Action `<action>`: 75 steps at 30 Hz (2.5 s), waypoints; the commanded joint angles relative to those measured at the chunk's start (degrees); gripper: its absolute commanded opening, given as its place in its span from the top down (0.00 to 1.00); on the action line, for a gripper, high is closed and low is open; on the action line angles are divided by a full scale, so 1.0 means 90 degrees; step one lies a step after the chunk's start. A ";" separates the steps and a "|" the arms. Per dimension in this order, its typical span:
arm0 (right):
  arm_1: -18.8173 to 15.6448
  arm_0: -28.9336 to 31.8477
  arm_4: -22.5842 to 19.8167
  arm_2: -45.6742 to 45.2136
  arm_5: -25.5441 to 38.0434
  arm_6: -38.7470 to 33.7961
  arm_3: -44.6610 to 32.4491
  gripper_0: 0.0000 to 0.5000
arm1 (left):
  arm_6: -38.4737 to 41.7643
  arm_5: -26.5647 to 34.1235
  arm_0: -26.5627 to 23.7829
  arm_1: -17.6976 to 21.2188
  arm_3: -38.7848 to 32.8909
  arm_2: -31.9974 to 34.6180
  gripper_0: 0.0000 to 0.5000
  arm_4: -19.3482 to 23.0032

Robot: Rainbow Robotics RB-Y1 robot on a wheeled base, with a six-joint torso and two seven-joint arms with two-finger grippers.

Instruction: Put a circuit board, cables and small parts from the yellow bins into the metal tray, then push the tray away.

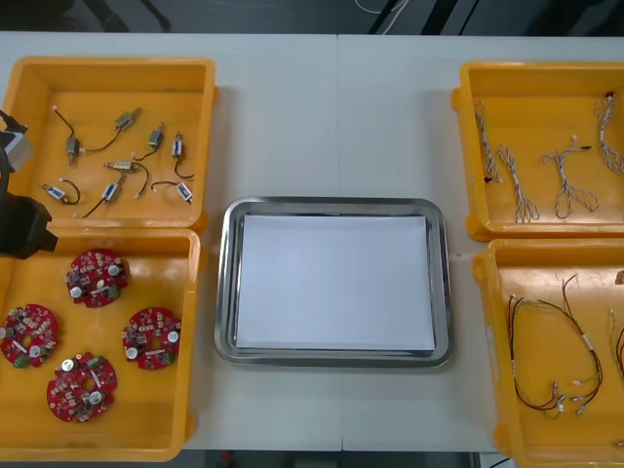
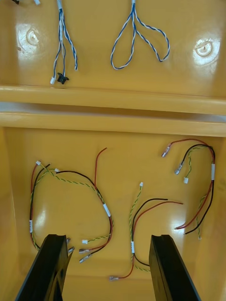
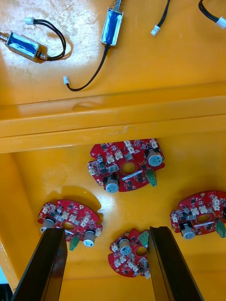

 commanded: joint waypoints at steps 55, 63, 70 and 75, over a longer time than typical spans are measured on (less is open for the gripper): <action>-0.0274 0.0055 -0.0051 0.0084 0.0003 -0.0116 -0.0068 0.00 | 0.0153 0.0024 0.0088 0.0268 -0.0189 0.0169 0.00 -0.0005; -0.0274 0.0055 -0.0051 0.0084 0.0003 -0.0116 -0.0068 0.00 | 0.0153 0.0024 0.0088 0.0268 -0.0189 0.0169 0.00 -0.0005; -0.0274 0.0055 -0.0051 0.0084 0.0003 -0.0116 -0.0068 0.00 | 0.0153 0.0024 0.0088 0.0268 -0.0189 0.0169 0.00 -0.0005; -0.0274 0.0055 -0.0051 0.0084 0.0003 -0.0116 -0.0068 0.00 | 0.0153 0.0024 0.0088 0.0268 -0.0189 0.0169 0.00 -0.0005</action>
